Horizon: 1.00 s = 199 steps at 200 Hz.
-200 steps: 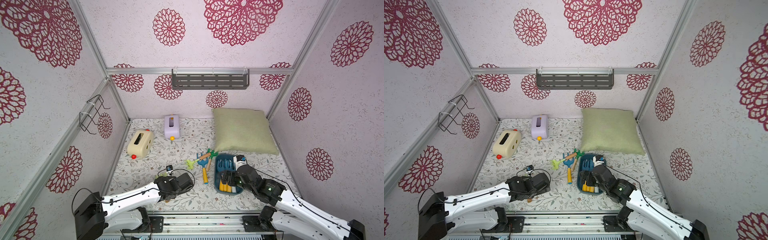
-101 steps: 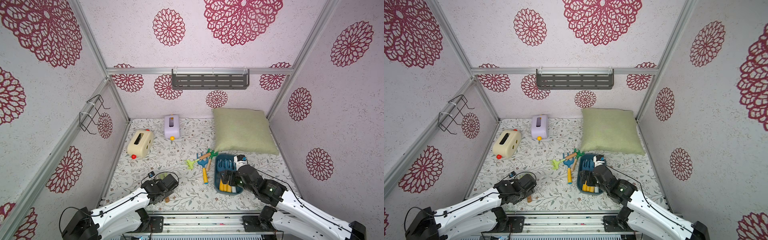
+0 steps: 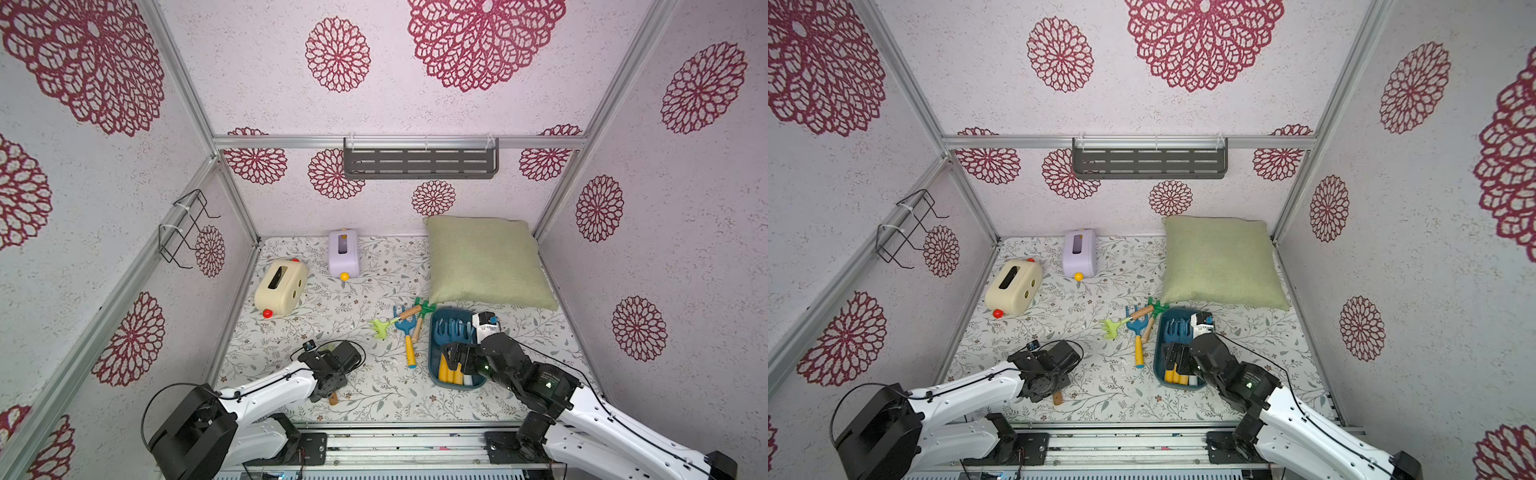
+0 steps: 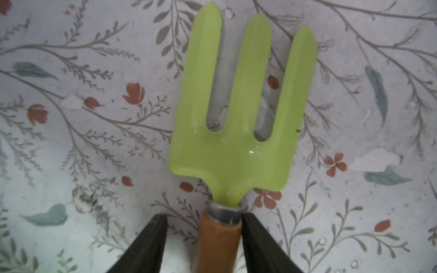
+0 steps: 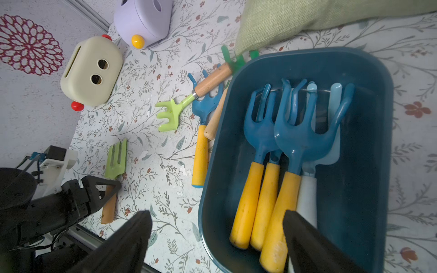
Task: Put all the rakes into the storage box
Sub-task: Pick up the rake at the center of the board.
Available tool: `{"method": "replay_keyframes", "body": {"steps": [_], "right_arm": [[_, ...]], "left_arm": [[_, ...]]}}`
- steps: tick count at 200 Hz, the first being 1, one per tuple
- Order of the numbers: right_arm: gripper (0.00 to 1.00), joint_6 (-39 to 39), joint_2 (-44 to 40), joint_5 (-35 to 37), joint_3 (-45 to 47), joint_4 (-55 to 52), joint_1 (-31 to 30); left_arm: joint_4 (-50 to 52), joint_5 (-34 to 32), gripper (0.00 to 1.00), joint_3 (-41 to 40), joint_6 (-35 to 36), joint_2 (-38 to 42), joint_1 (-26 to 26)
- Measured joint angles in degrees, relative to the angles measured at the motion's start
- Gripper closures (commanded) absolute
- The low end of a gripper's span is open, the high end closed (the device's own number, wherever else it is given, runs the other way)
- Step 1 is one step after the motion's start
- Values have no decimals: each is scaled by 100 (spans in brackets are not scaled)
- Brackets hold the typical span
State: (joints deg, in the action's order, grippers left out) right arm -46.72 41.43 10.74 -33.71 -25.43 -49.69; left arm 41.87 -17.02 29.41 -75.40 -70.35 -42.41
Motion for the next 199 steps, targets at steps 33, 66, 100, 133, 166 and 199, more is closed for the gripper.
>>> {"method": "replay_keyframes", "body": {"steps": [33,66,100,133,166,199], "right_arm": [[6,-46,-63,7,59,-26,0],[6,-48,-70,17,59,-42,0],[5,-76,-83,31,59,-42,0],[1,-149,-168,170,59,-85,0],[1,-361,-396,538,59,-310,0],[1,-708,-704,1047,59,-706,0]], "left_arm": [[-87,-22,69,127,122,-219,26],[-131,92,74,184,236,-229,35],[39,234,76,407,302,-96,-66],[238,146,75,1062,323,-9,-439],[293,63,76,1895,415,-330,-859],[282,-17,77,2809,581,-1147,-1362]]}}
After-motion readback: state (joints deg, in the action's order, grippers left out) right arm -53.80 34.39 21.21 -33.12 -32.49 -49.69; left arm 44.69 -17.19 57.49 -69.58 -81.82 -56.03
